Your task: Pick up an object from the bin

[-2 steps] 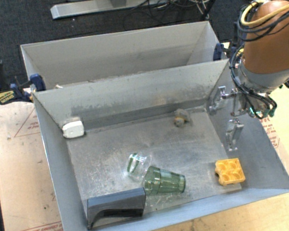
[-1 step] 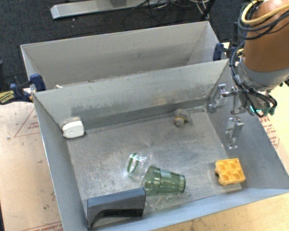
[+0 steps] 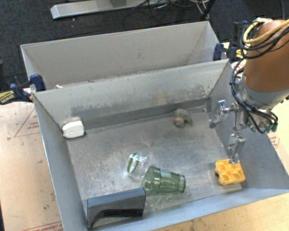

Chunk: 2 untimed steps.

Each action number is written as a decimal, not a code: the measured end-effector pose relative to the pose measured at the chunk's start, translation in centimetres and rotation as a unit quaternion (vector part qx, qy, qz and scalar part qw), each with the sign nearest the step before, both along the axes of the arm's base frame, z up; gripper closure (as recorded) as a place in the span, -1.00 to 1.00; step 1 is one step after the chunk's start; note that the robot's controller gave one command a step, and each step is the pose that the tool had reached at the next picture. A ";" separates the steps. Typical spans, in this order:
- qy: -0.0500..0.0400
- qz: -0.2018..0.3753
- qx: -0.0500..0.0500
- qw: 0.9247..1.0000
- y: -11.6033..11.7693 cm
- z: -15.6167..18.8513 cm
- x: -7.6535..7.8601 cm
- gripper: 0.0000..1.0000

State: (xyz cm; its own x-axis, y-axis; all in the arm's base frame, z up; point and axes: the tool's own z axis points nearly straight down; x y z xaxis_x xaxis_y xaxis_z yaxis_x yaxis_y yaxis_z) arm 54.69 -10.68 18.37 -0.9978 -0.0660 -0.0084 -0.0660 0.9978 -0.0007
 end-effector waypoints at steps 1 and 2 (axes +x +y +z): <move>0.001 -0.020 0.000 1.000 0.0 -5.9 -2.4 -1.00; 0.001 -0.014 0.006 1.000 -2.4 -10.8 -3.6 1.00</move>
Offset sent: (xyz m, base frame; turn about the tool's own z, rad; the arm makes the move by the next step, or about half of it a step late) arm -0.0420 -0.0318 -0.1137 0.0288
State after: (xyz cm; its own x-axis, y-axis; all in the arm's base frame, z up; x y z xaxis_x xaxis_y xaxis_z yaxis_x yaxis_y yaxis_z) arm 51.05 -13.07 7.58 -0.9992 -0.0383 -0.0080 -0.0384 0.9992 0.0121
